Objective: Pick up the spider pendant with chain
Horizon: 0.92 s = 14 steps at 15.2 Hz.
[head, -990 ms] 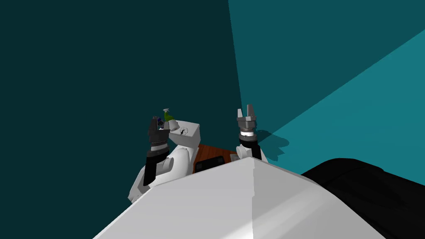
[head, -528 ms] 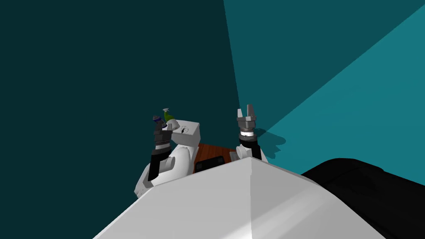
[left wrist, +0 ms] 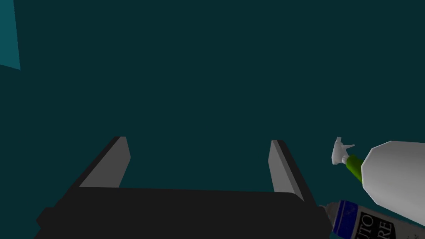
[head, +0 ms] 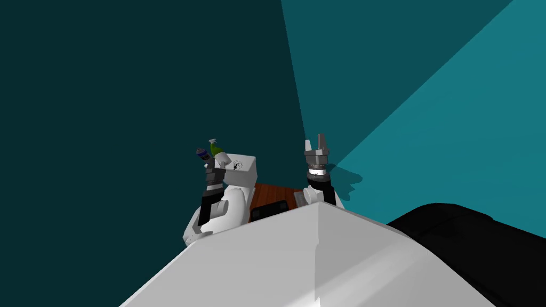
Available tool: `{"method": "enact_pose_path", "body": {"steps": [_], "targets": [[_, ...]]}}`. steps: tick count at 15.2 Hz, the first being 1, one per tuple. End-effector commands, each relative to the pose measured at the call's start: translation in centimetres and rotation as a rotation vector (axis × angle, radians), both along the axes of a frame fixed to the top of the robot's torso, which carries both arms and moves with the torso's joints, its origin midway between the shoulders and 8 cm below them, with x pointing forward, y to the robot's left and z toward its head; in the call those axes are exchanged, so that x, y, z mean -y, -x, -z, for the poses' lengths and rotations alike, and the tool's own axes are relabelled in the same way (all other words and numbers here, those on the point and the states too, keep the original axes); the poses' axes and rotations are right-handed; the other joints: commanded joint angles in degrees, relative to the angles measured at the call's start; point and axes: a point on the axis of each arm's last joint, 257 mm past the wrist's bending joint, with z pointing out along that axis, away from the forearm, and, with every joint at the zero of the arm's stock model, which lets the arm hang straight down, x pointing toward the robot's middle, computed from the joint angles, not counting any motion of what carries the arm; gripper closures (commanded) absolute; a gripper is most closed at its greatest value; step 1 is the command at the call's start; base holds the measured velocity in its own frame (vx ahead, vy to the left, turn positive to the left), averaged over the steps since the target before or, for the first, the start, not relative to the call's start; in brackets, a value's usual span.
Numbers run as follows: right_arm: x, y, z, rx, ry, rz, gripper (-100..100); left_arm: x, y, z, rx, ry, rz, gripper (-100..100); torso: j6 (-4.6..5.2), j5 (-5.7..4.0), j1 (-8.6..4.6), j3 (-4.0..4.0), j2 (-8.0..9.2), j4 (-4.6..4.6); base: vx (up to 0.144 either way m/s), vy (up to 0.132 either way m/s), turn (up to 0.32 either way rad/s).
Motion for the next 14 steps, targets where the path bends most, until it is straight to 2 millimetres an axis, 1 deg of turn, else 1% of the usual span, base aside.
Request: {"method": "enact_pose_path", "body": {"steps": [1, 2, 3, 4, 5, 6, 7, 8, 9, 14], "targets": [[0.0, 0.0, 0.0, 0.0, 0.0, 0.0, 0, -0.2, -0.6, 1.6, -0.031, 0.012, -0.001, -100, 0.0, 0.0, 0.0, 0.0, 0.0, 0.0, -0.059, 0.056, -0.089], [0.0, 0.0, 0.0, 0.0, 0.0, 0.0, 0, 0.0, -1.1, 1.8, -0.029, 0.027, 0.005, -100, -0.02, 0.01, 0.03, 0.01, 0.01, 0.0, -0.059, 0.057, -0.108], [0.0, 0.0, 0.0, 0.0, 0.0, 0.0, 0, -0.2, -1.2, 2.7, -0.05, 0.027, 0.001, -100, 0.0, 0.01, 0.04, 0.01, 0.02, 0.01, -0.053, 0.057, -0.091], [0.0, 0.0, 0.0, 0.0, 0.0, 0.0, 0, -0.3, -1.2, 3.0, -0.056, 0.028, 0.0, -100, -0.01, 0.01, 0.05, 0.01, 0.01, 0.0, -0.037, 0.045, -0.026], [0.0, 0.0, 0.0, 0.0, 0.0, 0.0, 0, -0.1, -1.7, 3.5, -0.06, 0.043, 0.005, -100, -0.02, 0.01, 0.02, -0.01, -0.03, 0.0, -0.035, 0.044, -0.077], [0.0, 0.0, 0.0, 0.0, 0.0, 0.0, 0, -0.3, -1.8, 4.5, -0.08, 0.044, 0.001, -100, 0.0, 0.0, 0.01, -0.03, -0.06, -0.01, -0.037, 0.045, -0.095], [0.0, 0.0, 0.0, 0.0, 0.0, 0.0, 0, 0.0, -2.2, 4.7, -0.079, 0.059, 0.008, -100, -0.01, 0.0, 0.01, -0.04, -0.07, -0.01, -0.043, 0.05, -0.113], [0.0, 0.0, 0.0, 0.0, 0.0, 0.0, 0, -0.1, -2.3, 5.5, -0.095, 0.06, 0.004, -100, 0.0, 0.0, 0.02, -0.03, -0.06, -0.01, -0.039, 0.055, -0.087], [0.0, 0.0, 0.0, 0.0, 0.0, 0.0, 0, -0.2, -2.3, 5.9, -0.103, 0.06, 0.003, -100, -0.01, 0.01, 0.04, -0.04, -0.07, -0.01, -0.025, 0.041, -0.025], [0.0, 0.0, 0.0, 0.0, 0.0, 0.0, 0, 0.4, -3.6, 9.1, -0.151, 0.105, 0.012, -100, -0.01, 0.01, 0.05, -0.07, -0.13, -0.03, -0.028, 0.053, -0.093]]}}
